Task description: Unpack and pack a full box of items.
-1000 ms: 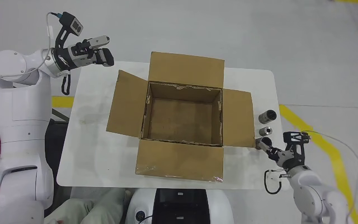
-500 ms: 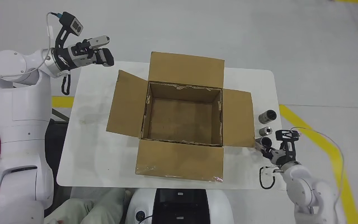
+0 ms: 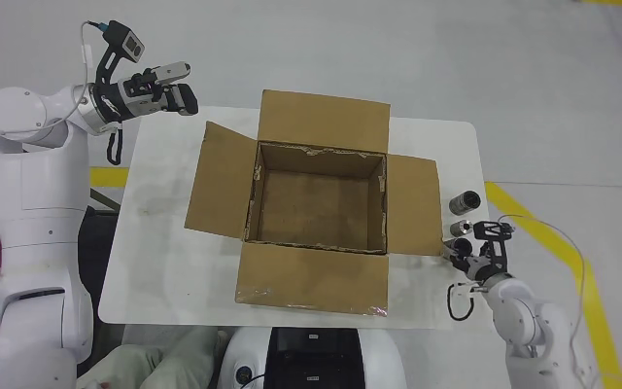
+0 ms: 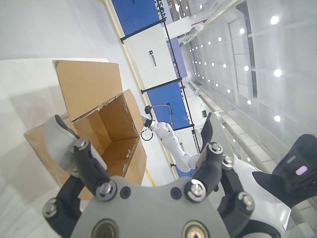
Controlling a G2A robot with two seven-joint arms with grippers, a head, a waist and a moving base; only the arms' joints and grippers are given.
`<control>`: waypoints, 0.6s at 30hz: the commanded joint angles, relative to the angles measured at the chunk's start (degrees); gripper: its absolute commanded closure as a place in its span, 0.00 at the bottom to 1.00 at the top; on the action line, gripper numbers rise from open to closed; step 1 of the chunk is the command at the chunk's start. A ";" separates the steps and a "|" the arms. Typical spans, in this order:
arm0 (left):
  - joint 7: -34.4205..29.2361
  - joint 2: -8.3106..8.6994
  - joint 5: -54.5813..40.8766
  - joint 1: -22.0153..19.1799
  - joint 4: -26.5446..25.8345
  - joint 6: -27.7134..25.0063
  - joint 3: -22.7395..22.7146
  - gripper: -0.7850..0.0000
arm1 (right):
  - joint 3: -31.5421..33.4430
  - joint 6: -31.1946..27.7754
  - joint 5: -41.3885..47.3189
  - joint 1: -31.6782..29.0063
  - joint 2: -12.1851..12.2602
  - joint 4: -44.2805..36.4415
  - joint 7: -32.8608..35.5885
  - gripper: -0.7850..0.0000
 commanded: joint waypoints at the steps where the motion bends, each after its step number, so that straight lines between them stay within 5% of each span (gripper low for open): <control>1: 0.00 0.00 0.00 0.00 0.00 0.00 0.00 0.00 | -0.07 -0.03 0.08 0.37 0.03 0.44 0.04 0.34; 3: 0.00 0.00 0.00 0.00 0.00 0.00 0.00 0.00 | -0.14 -0.02 0.28 0.67 0.06 0.83 0.04 0.54; 7: 0.00 0.00 0.00 0.00 0.00 0.00 0.00 0.00 | -0.26 -0.01 0.54 1.02 0.13 1.32 0.18 0.69; 11: 0.00 0.00 0.00 0.00 0.00 0.00 0.00 0.00 | -0.36 0.02 0.77 1.05 0.19 1.23 0.36 0.97; 18: 0.00 0.00 0.00 0.00 0.00 0.00 0.00 0.00 | 0.40 -0.08 1.10 -0.51 0.37 -2.10 0.60 1.00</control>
